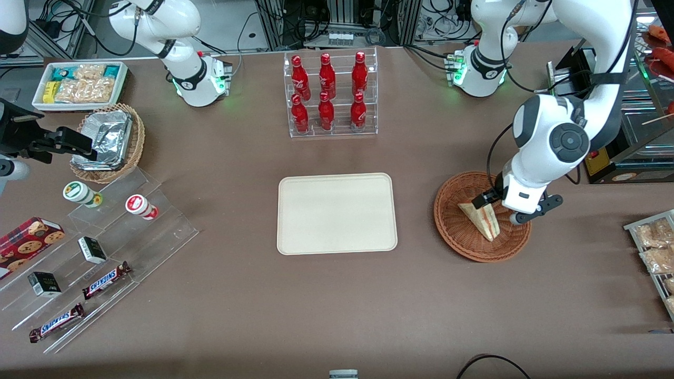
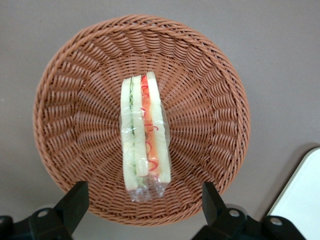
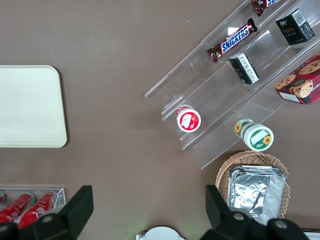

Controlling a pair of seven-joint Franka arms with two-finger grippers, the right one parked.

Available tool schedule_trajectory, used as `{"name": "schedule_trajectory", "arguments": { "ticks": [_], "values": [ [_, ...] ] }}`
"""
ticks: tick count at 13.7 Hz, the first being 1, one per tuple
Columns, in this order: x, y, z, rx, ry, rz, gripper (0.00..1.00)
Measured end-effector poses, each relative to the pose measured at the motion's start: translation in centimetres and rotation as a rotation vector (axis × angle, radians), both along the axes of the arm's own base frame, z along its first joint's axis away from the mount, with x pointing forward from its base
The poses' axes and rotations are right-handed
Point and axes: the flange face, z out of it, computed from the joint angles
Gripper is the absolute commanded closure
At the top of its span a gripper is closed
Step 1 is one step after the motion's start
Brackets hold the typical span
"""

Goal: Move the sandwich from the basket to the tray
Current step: 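Lower the open left gripper around the sandwich and close it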

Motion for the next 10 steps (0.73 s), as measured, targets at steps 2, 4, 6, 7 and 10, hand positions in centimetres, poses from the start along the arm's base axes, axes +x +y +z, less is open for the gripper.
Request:
{"name": "schedule_trajectory", "arguments": {
  "ticks": [2,4,6,7,10],
  "values": [
    [-0.1,0.0,-0.7,0.002,0.006,0.053,0.00],
    [0.1,0.1,-0.9,0.001,-0.012,0.122,0.00],
    [0.0,0.1,-1.8,-0.004,-0.029,0.174,0.00],
    [0.0,0.1,-2.4,-0.007,-0.038,0.201,0.00],
    [-0.2,0.1,-4.1,-0.009,-0.033,0.228,0.00]
  ]
}}
